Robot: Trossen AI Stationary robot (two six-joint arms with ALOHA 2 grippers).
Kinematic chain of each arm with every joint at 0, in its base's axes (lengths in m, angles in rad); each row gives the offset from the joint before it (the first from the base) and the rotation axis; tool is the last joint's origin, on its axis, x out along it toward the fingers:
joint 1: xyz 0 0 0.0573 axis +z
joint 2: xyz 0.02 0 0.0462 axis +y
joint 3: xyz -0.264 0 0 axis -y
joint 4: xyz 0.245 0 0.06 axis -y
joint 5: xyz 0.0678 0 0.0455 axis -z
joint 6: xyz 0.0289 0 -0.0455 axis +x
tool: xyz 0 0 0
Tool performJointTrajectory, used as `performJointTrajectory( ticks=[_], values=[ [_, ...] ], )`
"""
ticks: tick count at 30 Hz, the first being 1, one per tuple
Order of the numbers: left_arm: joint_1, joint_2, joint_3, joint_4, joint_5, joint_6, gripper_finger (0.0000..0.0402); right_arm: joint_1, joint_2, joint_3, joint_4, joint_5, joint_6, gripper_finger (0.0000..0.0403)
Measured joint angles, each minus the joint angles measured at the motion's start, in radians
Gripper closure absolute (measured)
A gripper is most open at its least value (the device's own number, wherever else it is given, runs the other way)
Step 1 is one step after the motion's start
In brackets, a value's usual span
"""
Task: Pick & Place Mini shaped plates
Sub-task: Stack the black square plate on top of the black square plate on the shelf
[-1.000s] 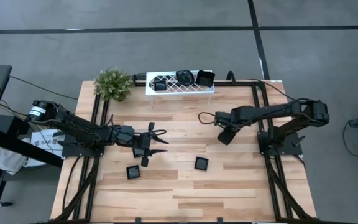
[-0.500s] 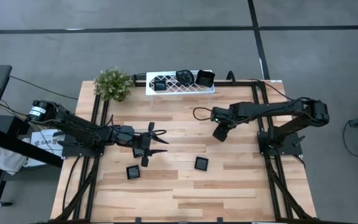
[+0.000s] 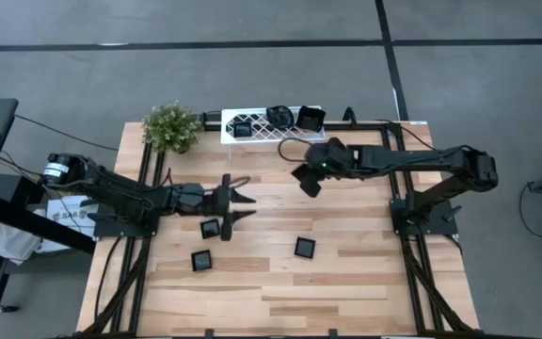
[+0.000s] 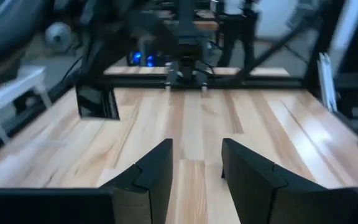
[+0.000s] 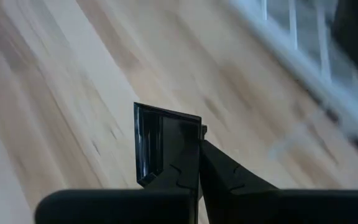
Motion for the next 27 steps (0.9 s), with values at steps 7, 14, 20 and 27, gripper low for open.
performJointTrajectory(
  ticks=[7,14,20,27],
  values=[
    [0.084,0.0,-0.002,0.0,-0.005,-0.129,0.0262,0.01,0.0,0.006,0.217,-0.049,-0.018,0.0402],
    [0.073,0.0,-0.03,-0.002,-0.002,0.122,0.0262,0.008,0.0,0.006,0.24,-0.197,0.128,0.0402],
    [0.004,0.0,-0.031,0.032,-0.017,0.447,0.0262,-0.005,0.0,0.006,0.252,-0.25,0.284,0.0402],
    [-0.094,0.0,-0.028,0.092,-0.254,0.908,0.0262,-0.036,0.019,0.006,0.257,-0.35,0.398,0.0402]
  ],
)
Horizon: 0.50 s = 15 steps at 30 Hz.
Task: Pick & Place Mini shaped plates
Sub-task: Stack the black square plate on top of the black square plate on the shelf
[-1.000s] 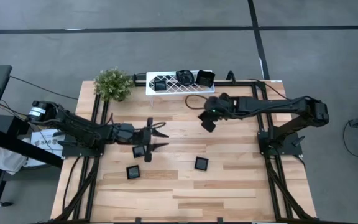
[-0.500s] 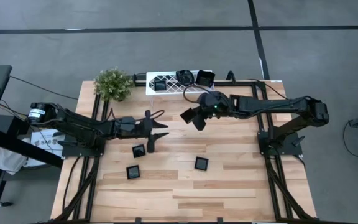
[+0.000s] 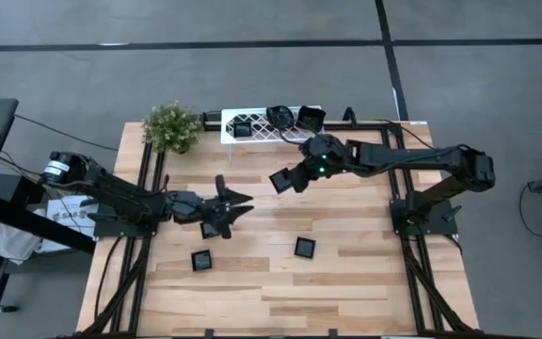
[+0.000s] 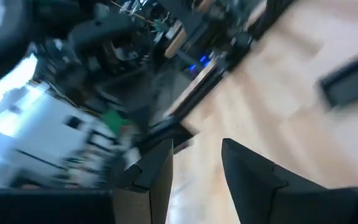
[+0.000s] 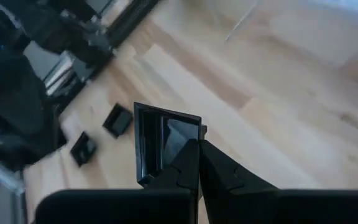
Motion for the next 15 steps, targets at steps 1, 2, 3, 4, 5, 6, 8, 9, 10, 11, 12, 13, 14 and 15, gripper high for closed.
performJointTrajectory(
  ticks=[1,2,3,4,5,6,8,9,10,11,12,13,14,15],
  values=[
    [-0.004,0.0,0.004,-0.002,-0.02,0.06,0.0262,-0.005,0.006,-0.001,0.003,-0.022,0.007,0.0402],
    [-0.004,0.0,0.008,-0.001,-0.031,0.111,0.0262,-0.009,0.024,0.002,0.034,-0.045,0.019,0.0402],
    [-0.003,0.0,0.012,0.0,-0.041,0.156,0.0262,-0.01,0.038,0.005,0.06,-0.074,0.033,0.0402],
    [-0.003,0.0,0.017,-0.002,-0.058,0.196,0.0262,-0.014,0.049,0.001,0.063,-0.101,0.041,0.0402],
    [-0.003,0.0,0.023,-0.002,-0.075,0.226,0.0262,-0.017,0.063,-0.002,0.073,-0.126,0.047,0.0402],
    [-0.002,0.0,0.028,-0.001,-0.092,0.25,0.0262,-0.019,0.081,-0.001,0.118,-0.154,0.061,0.0402],
    [-0.001,0.0,0.039,-0.003,-0.119,0.282,0.0262,-0.022,0.112,0.003,0.156,-0.198,0.077,0.0402],
    [0.0,0.0,0.042,-0.003,-0.122,0.286,0.0262,-0.026,0.125,0.001,0.171,-0.213,0.078,0.0402],
    [-0.001,0.0,0.043,-0.003,-0.125,0.288,0.0262,-0.03,0.14,0.002,0.182,-0.223,0.08,0.0402],
    [-0.001,0.0,0.042,-0.008,-0.128,0.289,0.0262,-0.034,0.153,0.007,0.179,-0.228,0.08,0.0402],
    [-0.002,0.0,0.043,-0.016,-0.128,0.285,0.0262,-0.038,0.166,0.015,0.179,-0.236,0.08,0.0402],
    [-0.004,0.0,0.043,-0.032,-0.127,0.274,0.0262,-0.043,0.176,0.024,0.18,-0.243,0.079,0.0402],
    [-0.005,0.0,0.043,-0.054,-0.126,0.27,0.0262,-0.045,0.185,0.033,0.181,-0.252,0.079,0.0402],
    [-0.007,0.0,0.042,-0.081,-0.119,0.266,0.0262,-0.048,0.194,0.043,0.183,-0.266,0.079,0.0402]
  ],
)
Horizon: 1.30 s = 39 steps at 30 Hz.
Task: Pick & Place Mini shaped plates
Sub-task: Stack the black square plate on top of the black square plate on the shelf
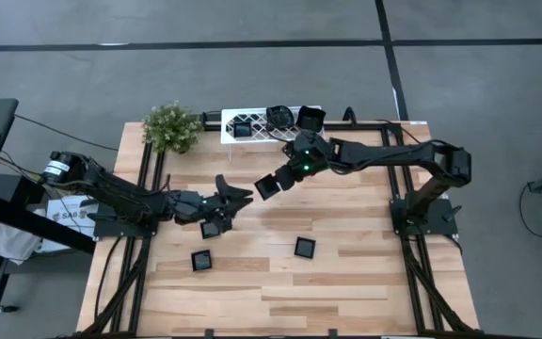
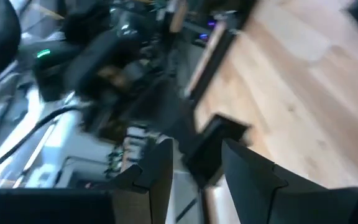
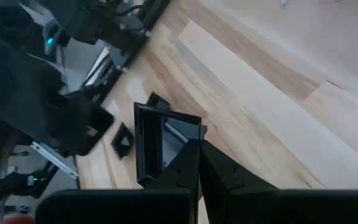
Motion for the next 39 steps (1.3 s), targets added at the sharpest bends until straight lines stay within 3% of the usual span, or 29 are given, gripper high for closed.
performJointTrajectory(
  ticks=[6,19,32,39],
  values=[
    [-0.001,0.018,-0.001,-0.101,0.05,-0.002,0.0262,0.0,0.041,0.051,-0.004,-0.058,-0.003,0.0402],
    [0.001,0.024,-0.001,-0.095,0.061,0.036,0.0262,0.033,0.051,0.068,-0.009,-0.077,-0.003,0.0402],
    [0.059,0.024,-0.001,-0.093,0.285,-0.005,0.0262,0.048,0.051,0.068,-0.01,-0.074,-0.014,0.0402],
    [0.06,0.023,-0.001,-0.054,0.298,-0.005,0.0262,0.048,0.051,0.068,-0.028,-0.074,-0.027,0.0402]
  ],
)
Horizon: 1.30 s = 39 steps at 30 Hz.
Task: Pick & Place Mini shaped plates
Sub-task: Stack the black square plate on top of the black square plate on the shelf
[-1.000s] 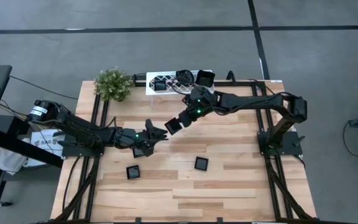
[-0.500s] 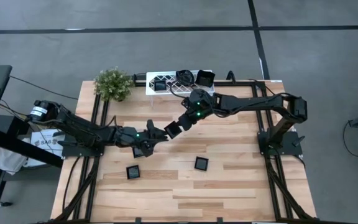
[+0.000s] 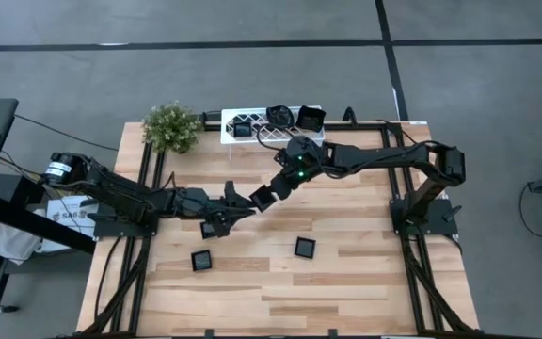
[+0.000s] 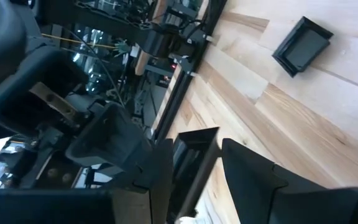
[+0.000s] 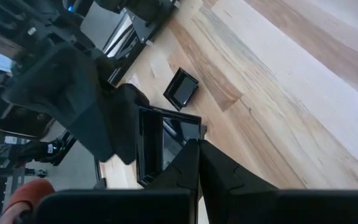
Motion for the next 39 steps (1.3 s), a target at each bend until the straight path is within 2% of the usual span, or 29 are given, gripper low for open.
performJointTrajectory(
  ticks=[6,11,18,36,39],
  values=[
    [0.021,0.0,0.0,0.005,0.008,-0.041,0.0262,0.0,0.0,0.0,-0.004,0.0,-0.003,0.0402],
    [0.051,0.0,0.0,0.005,0.059,-0.094,0.0268,0.0,0.0,0.0,-0.004,-0.001,-0.003,0.0402],
    [0.052,0.0,0.0,0.005,0.112,-0.144,0.0302,0.0,0.0,0.0,-0.003,-0.002,-0.003,0.0402],
    [0.081,0.0,0.0,-0.003,0.142,-0.209,0.0391,0.0,-0.001,0.0,-0.003,-0.003,-0.003,0.0401],
    [0.079,0.0,0.0,-0.003,0.146,-0.209,0.0394,0.0,-0.001,0.0,-0.003,-0.004,-0.003,0.0401]
  ],
)
